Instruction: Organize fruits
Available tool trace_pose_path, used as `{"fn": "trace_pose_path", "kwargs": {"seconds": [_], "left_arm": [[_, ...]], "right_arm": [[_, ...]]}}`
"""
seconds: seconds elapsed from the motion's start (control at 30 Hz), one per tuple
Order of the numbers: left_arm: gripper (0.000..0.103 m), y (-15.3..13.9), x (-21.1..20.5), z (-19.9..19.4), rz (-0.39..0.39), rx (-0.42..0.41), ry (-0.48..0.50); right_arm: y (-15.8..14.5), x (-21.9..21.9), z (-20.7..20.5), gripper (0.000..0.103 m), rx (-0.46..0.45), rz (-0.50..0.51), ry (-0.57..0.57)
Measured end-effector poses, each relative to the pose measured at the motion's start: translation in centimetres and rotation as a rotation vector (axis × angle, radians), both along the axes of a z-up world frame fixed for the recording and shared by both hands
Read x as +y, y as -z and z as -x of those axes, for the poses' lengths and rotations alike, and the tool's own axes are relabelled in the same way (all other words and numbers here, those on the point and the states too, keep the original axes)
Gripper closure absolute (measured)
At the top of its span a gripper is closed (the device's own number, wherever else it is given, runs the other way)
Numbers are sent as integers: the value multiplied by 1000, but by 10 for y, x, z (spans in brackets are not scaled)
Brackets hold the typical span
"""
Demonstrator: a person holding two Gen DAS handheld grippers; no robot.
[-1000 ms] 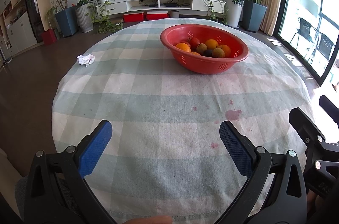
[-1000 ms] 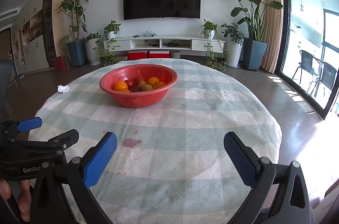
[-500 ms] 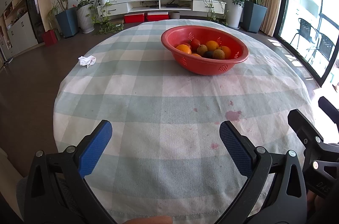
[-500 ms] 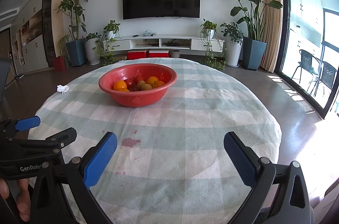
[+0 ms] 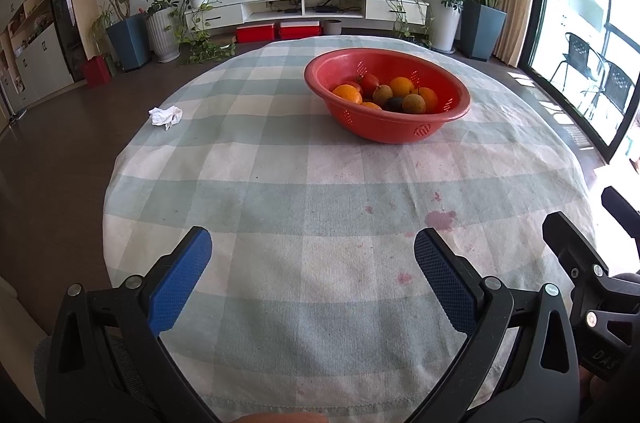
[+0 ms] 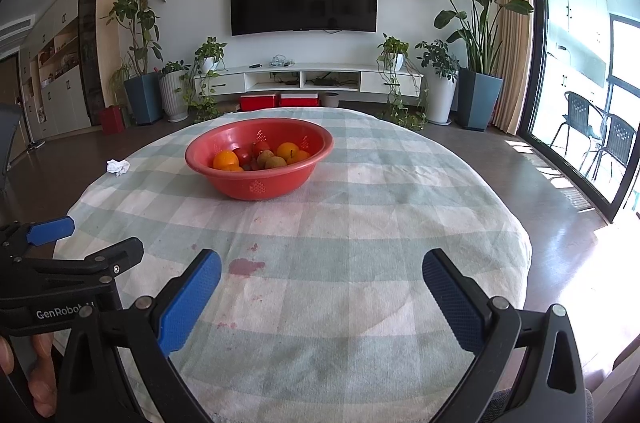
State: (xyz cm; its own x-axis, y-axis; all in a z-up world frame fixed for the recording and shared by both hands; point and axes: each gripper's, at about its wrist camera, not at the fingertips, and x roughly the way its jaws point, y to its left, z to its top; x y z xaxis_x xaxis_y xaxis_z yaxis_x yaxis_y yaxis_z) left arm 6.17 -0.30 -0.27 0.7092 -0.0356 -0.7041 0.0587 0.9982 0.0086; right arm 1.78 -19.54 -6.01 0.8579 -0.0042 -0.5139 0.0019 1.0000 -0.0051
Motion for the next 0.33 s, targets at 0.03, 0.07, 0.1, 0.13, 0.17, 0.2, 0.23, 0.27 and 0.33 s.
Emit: {"fn": "trace_pose_path", "kwargs": {"seconds": [0.03, 0.07, 0.1, 0.13, 0.17, 0.2, 0.23, 0.27, 0.33], "left_arm": [[0, 0, 0, 0, 2, 0, -2], [0, -1, 0, -1, 8, 3, -1], [0, -1, 0, -2, 14, 5, 2], [0, -3, 1, -2, 16, 2, 4], [0, -4, -1, -1, 13, -7, 3], [0, -6, -1, -2, 8, -16, 1], [0, -7, -3, -1, 2, -20, 1], [0, -8, -3, -2, -1, -24, 3], [0, -11, -3, -3, 2, -31, 6]], "right_arm": [[0, 0, 0, 0, 0, 0, 0], [0, 0, 0, 0, 1, 0, 0], [0, 0, 0, 0, 2, 0, 0], [0, -1, 1, 0, 3, 0, 0], [0, 0, 0, 0, 3, -1, 0], [1, -2, 1, 0, 4, -3, 0], [1, -3, 2, 0, 6, -5, 1], [2, -4, 3, 0, 6, -8, 2], [4, -8, 6, 0, 7, -14, 5]]}}
